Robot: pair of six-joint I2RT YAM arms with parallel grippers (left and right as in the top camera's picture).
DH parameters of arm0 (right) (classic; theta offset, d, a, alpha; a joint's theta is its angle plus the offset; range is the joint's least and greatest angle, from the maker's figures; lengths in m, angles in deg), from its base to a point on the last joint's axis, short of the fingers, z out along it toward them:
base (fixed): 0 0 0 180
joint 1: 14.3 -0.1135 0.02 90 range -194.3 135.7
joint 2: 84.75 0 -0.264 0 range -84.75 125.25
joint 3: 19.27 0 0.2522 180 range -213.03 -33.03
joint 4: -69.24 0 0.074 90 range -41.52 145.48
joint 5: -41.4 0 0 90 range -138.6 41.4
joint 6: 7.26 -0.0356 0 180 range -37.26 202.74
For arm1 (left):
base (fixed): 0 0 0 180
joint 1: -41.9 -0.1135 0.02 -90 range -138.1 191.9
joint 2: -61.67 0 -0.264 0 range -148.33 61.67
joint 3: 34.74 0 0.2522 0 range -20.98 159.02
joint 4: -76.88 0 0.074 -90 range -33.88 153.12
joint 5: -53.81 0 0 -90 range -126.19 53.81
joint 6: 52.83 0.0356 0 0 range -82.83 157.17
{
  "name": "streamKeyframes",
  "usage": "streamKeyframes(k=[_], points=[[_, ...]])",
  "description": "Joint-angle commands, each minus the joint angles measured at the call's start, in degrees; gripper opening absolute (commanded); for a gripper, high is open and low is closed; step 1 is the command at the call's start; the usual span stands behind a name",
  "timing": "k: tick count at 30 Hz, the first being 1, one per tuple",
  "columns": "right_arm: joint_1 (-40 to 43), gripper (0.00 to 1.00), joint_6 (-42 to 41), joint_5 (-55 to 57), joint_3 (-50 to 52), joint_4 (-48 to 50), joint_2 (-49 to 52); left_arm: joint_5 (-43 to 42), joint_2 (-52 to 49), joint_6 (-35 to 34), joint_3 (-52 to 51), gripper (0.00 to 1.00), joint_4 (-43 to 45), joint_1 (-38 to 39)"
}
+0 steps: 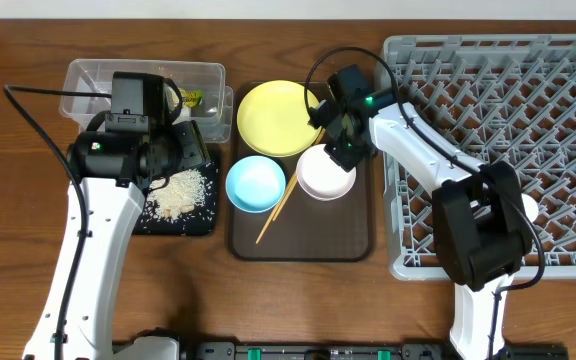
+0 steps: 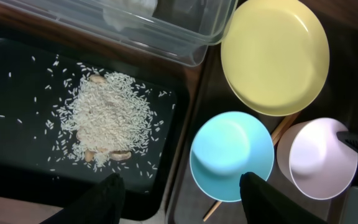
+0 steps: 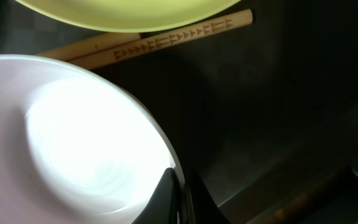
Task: Sort waste into correct bins and load items into the dishwasher rack
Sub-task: 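Reach the right gripper to the pink bowl and grasp its rim, then carry the pink bowl to the rack's back edge and set it down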
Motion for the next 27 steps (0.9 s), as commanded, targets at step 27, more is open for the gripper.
streamKeyframes(k=[27], points=[[10.1,0.01,6.3,34.1,-5.6,19.1,-18.0,0.3,0.0,-0.5,0.4,0.63,-0.2,-0.2]])
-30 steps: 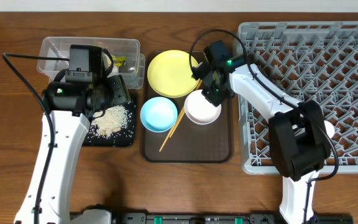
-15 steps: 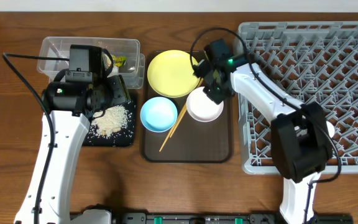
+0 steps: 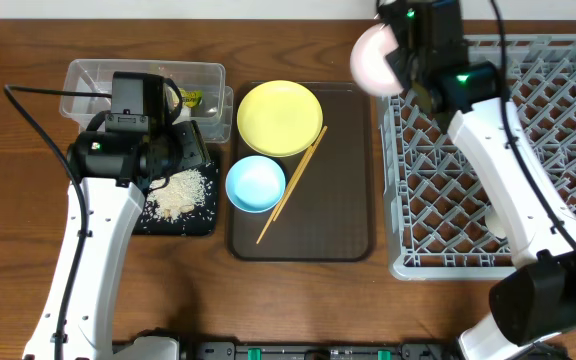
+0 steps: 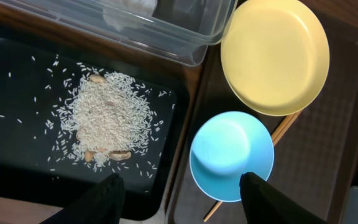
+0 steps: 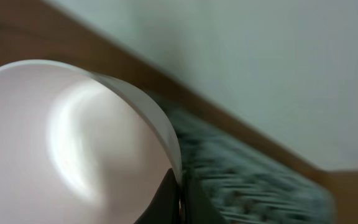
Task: Sort waste into correct bins and load items into the dishwasher rack
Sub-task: 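Carry the pink bowl to the rack's back edge and set it down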
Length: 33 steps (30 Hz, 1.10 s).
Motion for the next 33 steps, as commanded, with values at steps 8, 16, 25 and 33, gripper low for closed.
streamKeyframes(k=[8,16,25,33], points=[[1.6,0.01,8.5,30.5,-0.1,15.0,6.0,0.3,0.0,-0.5,0.4,0.63,-0.2,-0.2],[1.5,0.01,7.3,38.1,-0.1,18.2,14.4,0.3,0.0,-0.5,0.4,0.63,-0.2,-0.2],[0.0,0.01,6.7,38.6,-0.1,18.3,20.3,0.3,0.0,-0.5,0.4,0.63,-0.2,-0.2],[-2.5,0.01,5.6,38.2,-0.1,17.9,20.5,0.3,0.0,-0.5,0.4,0.63,-0.2,-0.2]])
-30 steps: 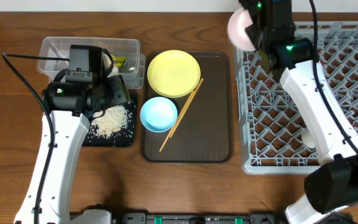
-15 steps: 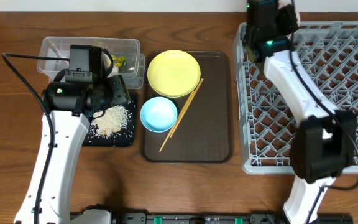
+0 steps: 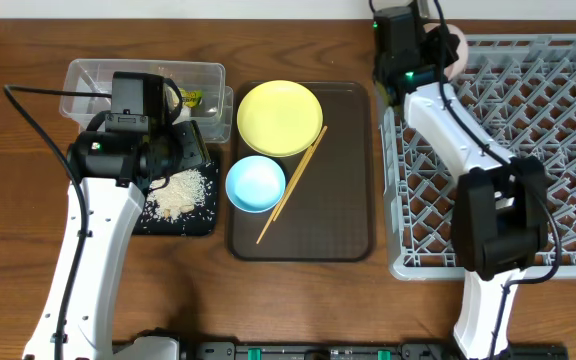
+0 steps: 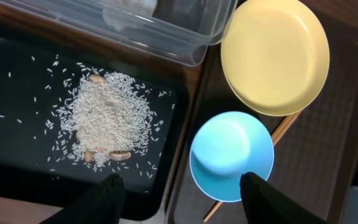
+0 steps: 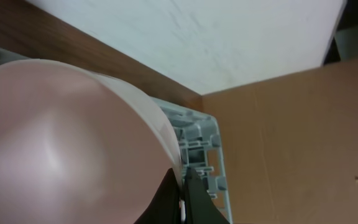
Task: Sort waste into correct bins and load items into the dishwasher rack
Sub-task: 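Carry the pink bowl to the rack's back edge and set it down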
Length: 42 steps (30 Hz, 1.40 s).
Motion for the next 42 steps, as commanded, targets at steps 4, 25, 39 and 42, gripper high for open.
streamKeyframes(k=[4,25,39,42], points=[[-2.1,0.01,-1.2,0.2,-0.2,-0.7,0.7,0.3,0.0,-0.5,0.4,0.63,-0.2,-0.2],[0.0,0.01,8.3,7.4,-0.2,18.0,3.5,0.3,0.0,-0.5,0.4,0.63,-0.2,-0.2],[-3.1,0.01,6.4,6.2,-0.2,14.0,7.1,0.3,0.0,-0.5,0.4,0.63,-0.2,-0.2],[-3.9,0.01,5.2,9.0,-0.2,12.4,7.1,0.3,0.0,-0.5,0.4,0.63,-0.2,-0.2]])
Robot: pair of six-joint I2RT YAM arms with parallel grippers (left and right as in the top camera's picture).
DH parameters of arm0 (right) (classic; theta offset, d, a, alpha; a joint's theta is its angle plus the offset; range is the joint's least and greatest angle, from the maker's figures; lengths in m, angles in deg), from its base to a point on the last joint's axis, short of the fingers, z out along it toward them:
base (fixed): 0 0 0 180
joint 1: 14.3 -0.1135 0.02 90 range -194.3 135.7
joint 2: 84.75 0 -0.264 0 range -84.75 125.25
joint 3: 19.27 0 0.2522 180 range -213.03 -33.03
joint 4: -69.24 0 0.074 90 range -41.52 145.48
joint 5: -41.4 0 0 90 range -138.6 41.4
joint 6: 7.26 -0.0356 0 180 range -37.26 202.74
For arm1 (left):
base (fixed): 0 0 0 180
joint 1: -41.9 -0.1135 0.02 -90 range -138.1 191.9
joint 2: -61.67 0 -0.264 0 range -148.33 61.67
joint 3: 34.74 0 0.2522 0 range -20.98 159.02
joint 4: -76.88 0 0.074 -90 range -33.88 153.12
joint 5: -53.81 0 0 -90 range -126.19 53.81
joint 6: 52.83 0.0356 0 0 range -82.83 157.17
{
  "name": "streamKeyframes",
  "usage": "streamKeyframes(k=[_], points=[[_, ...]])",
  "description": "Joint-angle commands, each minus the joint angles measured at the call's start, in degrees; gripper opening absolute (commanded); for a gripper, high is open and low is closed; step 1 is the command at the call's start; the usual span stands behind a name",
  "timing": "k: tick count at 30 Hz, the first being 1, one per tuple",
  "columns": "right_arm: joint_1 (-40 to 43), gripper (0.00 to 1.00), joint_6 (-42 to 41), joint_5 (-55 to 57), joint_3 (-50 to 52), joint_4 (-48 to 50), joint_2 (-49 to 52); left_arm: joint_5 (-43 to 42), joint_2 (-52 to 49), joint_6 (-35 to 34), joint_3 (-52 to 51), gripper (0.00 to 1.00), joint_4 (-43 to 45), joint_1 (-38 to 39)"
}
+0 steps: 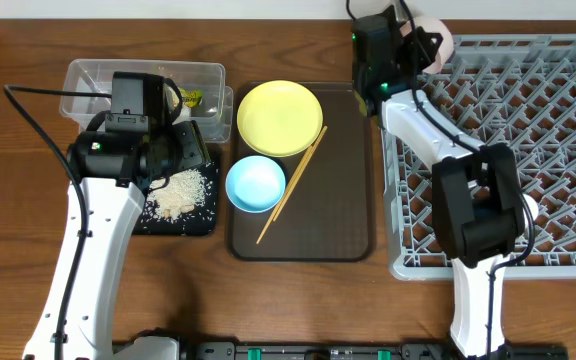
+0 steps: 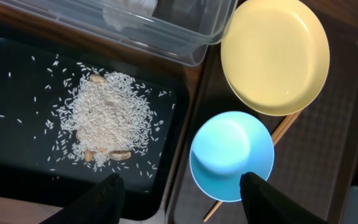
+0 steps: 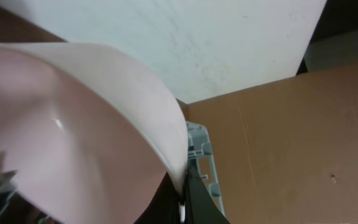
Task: Sort waste into correct bins and load items into the dishwasher rack
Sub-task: 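Carry the pink bowl to the rack's back edge and set it down, then move the right gripper to the light-blue bowl and grasp its rim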
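Note:
My right gripper is shut on the rim of the pink bowl, held tipped on edge at the far left corner of the grey dishwasher rack; from above the pink bowl shows beside the right gripper. On the brown tray lie a yellow plate, a blue bowl and chopsticks. My left gripper hangs open above the blue bowl and the black tray of rice.
A clear plastic bin with scraps sits at the far left behind the black tray. A white wall and a brown cardboard panel stand behind the rack's far edge.
The right gripper has turned a little further at the rack's far left corner, so the pink bowl is tipped more on edge. The left arm has not moved.
The right gripper was shut on the pink bowl's rim on the brown tray beside the plate. Then it held the bowl in the air near the rack's far left corner, then over that corner. Now the bowl is tilted there. The left gripper stayed open throughout.

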Motion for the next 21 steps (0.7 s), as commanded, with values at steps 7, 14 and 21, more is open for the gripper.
streamKeyframes(k=[7,14,21], points=[[-3.0,0.2,-5.9,11.5,-0.3,-1.7,0.5,0.3,0.0,-0.5,0.4,0.63,-0.2,-0.2],[-4.7,0.27,-9.7,9.9,-0.3,-3.1,-1.1,0.3,0.0,-0.5,0.4,0.63,-0.2,-0.2],[-4.4,0.41,-23.8,-3.5,-0.3,-21.5,-3.9,0.3,0.0,-0.5,0.4,0.63,-0.2,-0.2]])
